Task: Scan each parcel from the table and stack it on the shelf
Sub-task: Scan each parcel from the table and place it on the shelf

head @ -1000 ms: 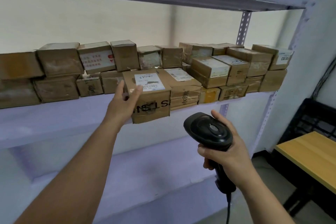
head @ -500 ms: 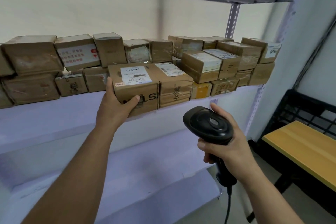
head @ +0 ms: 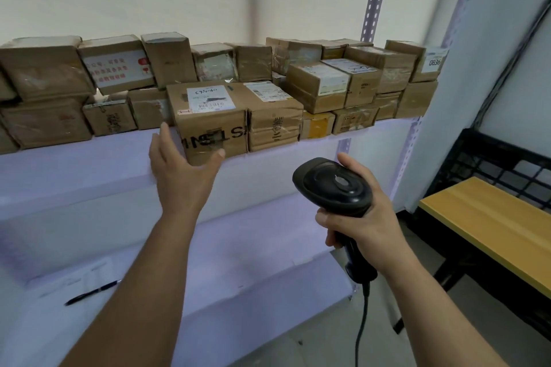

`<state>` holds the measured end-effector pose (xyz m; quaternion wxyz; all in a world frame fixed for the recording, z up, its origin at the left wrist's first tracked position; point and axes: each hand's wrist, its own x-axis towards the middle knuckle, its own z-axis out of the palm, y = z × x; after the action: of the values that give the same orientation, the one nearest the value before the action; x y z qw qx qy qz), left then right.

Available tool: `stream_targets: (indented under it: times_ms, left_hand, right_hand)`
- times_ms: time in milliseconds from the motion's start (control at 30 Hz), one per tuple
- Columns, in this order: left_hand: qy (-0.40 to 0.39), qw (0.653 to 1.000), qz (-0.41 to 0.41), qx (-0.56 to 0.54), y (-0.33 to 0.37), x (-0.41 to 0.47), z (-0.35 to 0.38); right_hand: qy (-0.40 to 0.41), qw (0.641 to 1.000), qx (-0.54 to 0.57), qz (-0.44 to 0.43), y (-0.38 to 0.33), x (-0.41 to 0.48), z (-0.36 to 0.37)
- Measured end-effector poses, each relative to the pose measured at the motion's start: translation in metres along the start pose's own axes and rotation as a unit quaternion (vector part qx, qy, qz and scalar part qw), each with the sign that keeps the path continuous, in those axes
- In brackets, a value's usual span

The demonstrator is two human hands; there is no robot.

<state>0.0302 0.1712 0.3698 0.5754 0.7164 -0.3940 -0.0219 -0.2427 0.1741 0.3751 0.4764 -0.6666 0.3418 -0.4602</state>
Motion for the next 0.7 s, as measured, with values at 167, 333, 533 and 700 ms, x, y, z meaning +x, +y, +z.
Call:
stream_targets:
  times_ms: [167,333,533,700]
  left_hand:
    - [0.048,0.998,0.048,0.002,0.014,-0.062,0.006]
    - [-0.053,0.995,0.080,-0.007,0.038,-0.134,0.030]
    - [-0.167,0.980,0.106,-0.001,0.073,-0.240,0.074]
    - [-0.243,0.962,0.127,-0.021,0.113,-0.325,0.115]
  right_hand:
    - [-0.001,1.000,0.011,-0.002,-0.002,-0.027,-0.021]
    - [0.022,0.999,0.024,-0.001,-0.004,-0.071,-0.060]
    - [0.066,0.997,0.023,0.013,-0.001,-0.151,-0.131]
    - [0.127,0.991,0.006,0.034,0.001,-0.225,-0.201]
